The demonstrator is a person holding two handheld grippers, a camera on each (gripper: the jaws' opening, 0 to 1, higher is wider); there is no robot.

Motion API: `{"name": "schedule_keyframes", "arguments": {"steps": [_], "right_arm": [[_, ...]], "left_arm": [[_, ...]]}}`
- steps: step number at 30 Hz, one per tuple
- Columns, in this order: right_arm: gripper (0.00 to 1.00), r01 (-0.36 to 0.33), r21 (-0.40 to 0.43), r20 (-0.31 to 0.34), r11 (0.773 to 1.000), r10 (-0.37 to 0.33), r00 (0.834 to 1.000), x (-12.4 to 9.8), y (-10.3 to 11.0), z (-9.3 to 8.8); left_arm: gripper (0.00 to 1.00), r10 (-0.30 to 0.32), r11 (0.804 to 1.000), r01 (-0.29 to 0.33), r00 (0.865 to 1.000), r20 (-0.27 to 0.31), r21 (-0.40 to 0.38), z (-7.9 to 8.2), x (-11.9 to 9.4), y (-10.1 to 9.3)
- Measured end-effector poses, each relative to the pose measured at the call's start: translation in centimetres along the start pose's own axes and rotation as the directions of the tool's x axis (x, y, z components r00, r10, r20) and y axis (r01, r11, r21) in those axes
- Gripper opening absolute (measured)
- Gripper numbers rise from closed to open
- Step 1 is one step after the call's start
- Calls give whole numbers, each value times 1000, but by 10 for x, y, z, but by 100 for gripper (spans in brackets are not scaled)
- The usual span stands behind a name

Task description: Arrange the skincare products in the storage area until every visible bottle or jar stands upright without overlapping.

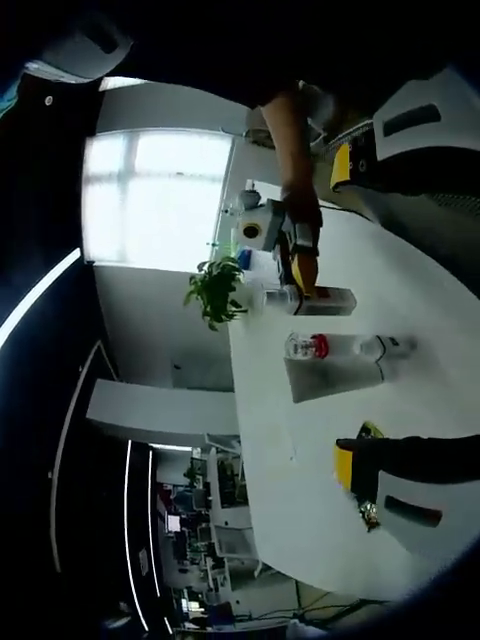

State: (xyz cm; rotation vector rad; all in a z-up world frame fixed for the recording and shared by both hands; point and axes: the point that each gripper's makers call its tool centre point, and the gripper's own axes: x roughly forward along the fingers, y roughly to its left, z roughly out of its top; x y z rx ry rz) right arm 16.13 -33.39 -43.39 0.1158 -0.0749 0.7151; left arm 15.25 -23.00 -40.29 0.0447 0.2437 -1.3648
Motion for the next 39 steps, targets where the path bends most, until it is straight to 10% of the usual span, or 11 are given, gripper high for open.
{"name": "schedule_keyframes", "arguments": {"steps": [22, 39], "right_arm": [[9, -69, -8, -75, 998, 69, 995, 13, -15, -82], [9, -79, -16, -107, 997, 77, 991, 12, -18, -102]], "left_arm": [[89, -8, 1000, 8, 998, -56, 4, -34, 15, 8], [87, -23, 1000, 24, 995, -94, 0, -48, 16, 9]]}}
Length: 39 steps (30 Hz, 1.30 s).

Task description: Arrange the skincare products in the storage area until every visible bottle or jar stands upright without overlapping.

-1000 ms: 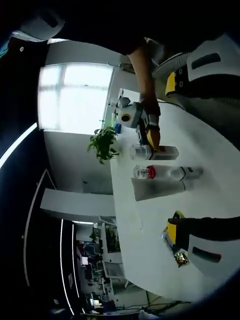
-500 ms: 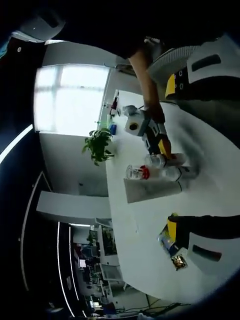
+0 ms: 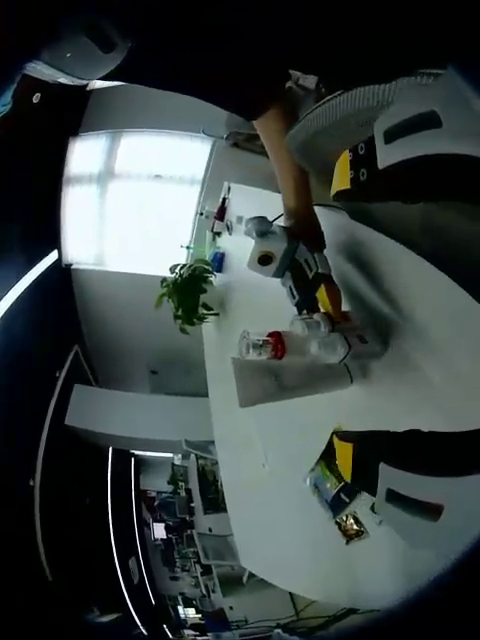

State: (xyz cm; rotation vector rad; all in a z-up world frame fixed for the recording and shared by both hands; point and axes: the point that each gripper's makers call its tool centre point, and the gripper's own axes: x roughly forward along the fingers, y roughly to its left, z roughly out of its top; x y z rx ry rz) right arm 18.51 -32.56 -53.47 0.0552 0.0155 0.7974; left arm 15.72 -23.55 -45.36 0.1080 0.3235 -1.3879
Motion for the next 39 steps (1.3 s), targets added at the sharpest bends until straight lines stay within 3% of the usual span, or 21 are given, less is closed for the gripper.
{"name": "schedule_keyframes", "arguments": {"steps": [7, 13, 16, 22, 25, 30, 39], "right_arm": [[10, -32, -8, -66, 999, 32, 997, -4, 7, -4], [11, -38, -10, -80, 999, 37, 996, -6, 8, -4], [11, -54, -27, -124, 998, 51, 991, -6, 8, -9], [16, -49, -18, -155, 999, 46, 987, -8, 7, -14], [18, -44, -17, -201, 999, 39, 979, -11, 7, -22], [15, -39, -18, -252, 999, 33, 967, -13, 8, -34], [10, -32, -18, -273, 999, 26, 962, -12, 4, -39]], "left_arm": [[87, -16, 1000, 16, 1000, -1, 6, 0, 3, -5], [86, -14, 1000, 14, 1000, 4, 6, 0, 3, -6], [86, -12, 1000, 12, 1000, 3, 7, -1, 1, -6], [85, -2, 1000, 2, 1000, -3, 0, -3, -1, -5], [84, 0, 1000, 0, 1000, -6, -7, -3, -1, -5], [84, -4, 1000, 4, 1000, -26, 7, 1, -3, -5], [84, -1, 1000, 1, 999, -53, 1, 0, -5, 4]]}}
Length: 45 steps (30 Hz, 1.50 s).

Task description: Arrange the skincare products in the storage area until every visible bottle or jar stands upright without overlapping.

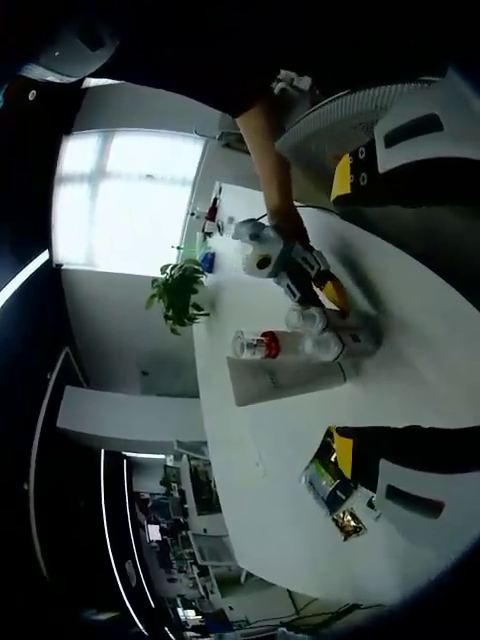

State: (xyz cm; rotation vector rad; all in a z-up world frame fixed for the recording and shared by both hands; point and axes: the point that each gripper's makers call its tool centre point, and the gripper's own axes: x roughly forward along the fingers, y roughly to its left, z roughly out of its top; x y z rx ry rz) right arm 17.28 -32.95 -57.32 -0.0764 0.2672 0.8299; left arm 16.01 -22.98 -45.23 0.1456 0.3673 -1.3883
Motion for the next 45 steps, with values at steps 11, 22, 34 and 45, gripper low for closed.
{"name": "schedule_keyframes", "arguments": {"steps": [11, 22, 34, 45], "right_arm": [[11, -4, 19, -15, 1000, 4, 1000, 2, -4, -3], [21, 75, 118, -163, 990, -55, 985, -15, 0, -12], [42, 228, 245, -233, 942, -171, 957, -36, -1, 1], [56, 268, 266, -258, 926, -200, 945, -49, 17, 12]], "left_arm": [[83, -16, 1000, 16, 1000, -5, -8, 0, 4, -3], [83, -11, 1000, 10, 1000, -23, -25, 8, -2, 6], [79, -10, 999, 5, 993, -119, -46, 9, -9, 12], [79, 5, 993, -20, 992, -127, -115, 0, -25, 8]]}}
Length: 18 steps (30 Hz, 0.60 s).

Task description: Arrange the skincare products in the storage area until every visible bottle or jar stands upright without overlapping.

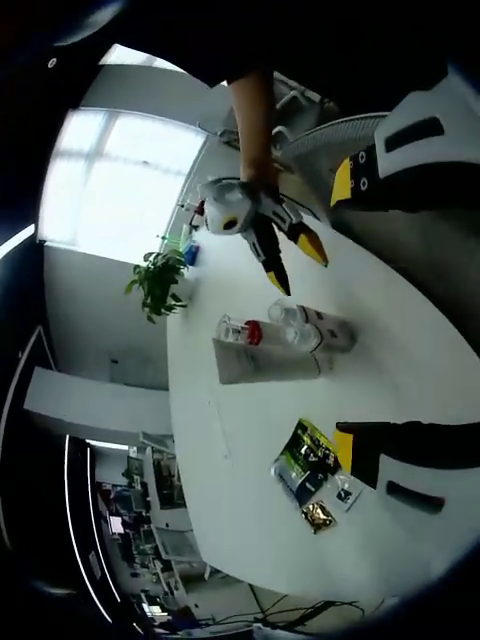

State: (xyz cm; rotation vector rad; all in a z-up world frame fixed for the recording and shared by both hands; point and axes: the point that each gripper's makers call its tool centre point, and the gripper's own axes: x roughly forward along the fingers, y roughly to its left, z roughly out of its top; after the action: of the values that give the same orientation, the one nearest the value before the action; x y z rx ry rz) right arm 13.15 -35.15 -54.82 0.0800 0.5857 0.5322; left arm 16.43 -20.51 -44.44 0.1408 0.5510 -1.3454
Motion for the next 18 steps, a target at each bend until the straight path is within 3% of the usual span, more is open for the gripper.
{"name": "schedule_keyframes", "arguments": {"steps": [7, 11, 18], "right_arm": [[67, 29, 24, 34, 999, -30, 999, -12, 11, 13], [72, 33, 78, 124, 996, -43, 991, -22, 27, 35], [83, 68, 69, 114, 995, -76, 991, -32, 42, 40]], "left_arm": [[80, 27, 999, -27, 1000, 13, -34, -3, -11, 4], [83, 58, 997, -56, 998, 24, -48, -6, -17, 10], [87, 99, 993, -98, 995, 12, -64, -13, -27, 17]]}}
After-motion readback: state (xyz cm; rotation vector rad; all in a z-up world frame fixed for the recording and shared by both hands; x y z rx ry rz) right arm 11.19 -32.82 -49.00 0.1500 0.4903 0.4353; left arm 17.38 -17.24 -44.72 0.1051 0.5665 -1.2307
